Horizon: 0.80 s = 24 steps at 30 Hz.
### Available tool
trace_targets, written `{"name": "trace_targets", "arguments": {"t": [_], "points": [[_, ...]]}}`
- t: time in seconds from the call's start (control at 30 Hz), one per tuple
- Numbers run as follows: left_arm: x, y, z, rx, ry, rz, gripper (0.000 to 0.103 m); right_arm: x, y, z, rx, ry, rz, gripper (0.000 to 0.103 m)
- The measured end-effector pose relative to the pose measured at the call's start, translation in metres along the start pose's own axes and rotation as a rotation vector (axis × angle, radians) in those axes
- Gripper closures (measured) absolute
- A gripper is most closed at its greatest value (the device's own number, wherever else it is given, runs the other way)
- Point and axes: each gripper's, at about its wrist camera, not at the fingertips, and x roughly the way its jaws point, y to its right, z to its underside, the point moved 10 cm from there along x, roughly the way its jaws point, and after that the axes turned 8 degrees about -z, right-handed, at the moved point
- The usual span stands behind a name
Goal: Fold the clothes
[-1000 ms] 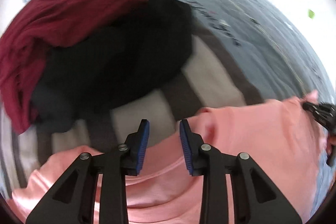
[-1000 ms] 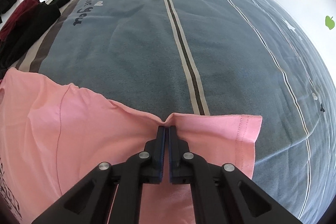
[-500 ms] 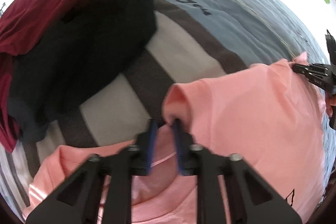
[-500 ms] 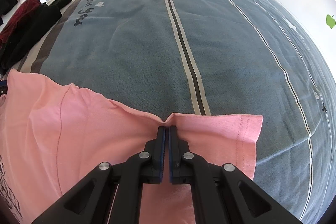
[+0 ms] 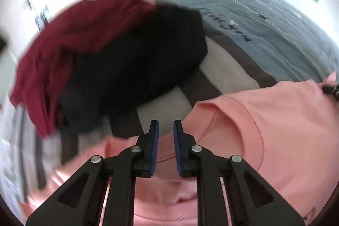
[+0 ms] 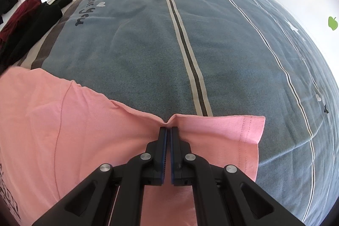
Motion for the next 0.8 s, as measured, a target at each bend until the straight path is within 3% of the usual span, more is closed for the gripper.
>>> {"name": "trace_targets", "arguments": {"t": [0.03, 0.1, 0.13, 0.27, 0.37, 0.43, 0.5, 0.67, 0.8], "points": [[-0.010, -0.008, -0.006, -0.056, 0.034, 0.009, 0.084, 0.000, 0.000, 0.000, 0.002, -0.001, -0.001, 0.102], [-0.025, -0.019, -0.015, -0.142, 0.069, 0.046, 0.053, 0.000, 0.000, -0.001, -0.003, -0.002, 0.001, 0.102], [-0.028, -0.013, -0.014, -0.155, 0.057, 0.074, 0.051, 0.002, 0.006, -0.006, -0.003, -0.003, 0.000, 0.102], [-0.026, 0.019, 0.000, -0.076, -0.052, 0.190, 0.050, 0.002, 0.009, -0.008, 0.002, -0.001, 0.000, 0.102], [-0.003, 0.034, 0.017, 0.001, -0.141, 0.146, 0.055, 0.006, 0.007, -0.012, 0.006, -0.001, 0.008, 0.102], [0.010, 0.036, 0.018, -0.039, -0.160, 0.145, 0.056, 0.005, -0.001, -0.009, 0.007, 0.000, 0.011, 0.102], [0.017, 0.035, 0.010, -0.094, -0.132, 0.125, 0.057, 0.002, -0.008, -0.004, 0.010, 0.002, 0.012, 0.102], [0.025, 0.031, -0.001, -0.104, -0.123, 0.086, 0.057, 0.003, -0.008, -0.006, 0.005, 0.008, 0.014, 0.102], [-0.002, 0.020, -0.001, -0.176, -0.096, 0.171, 0.056, 0.003, -0.007, -0.009, 0.010, 0.014, 0.010, 0.102]]}}
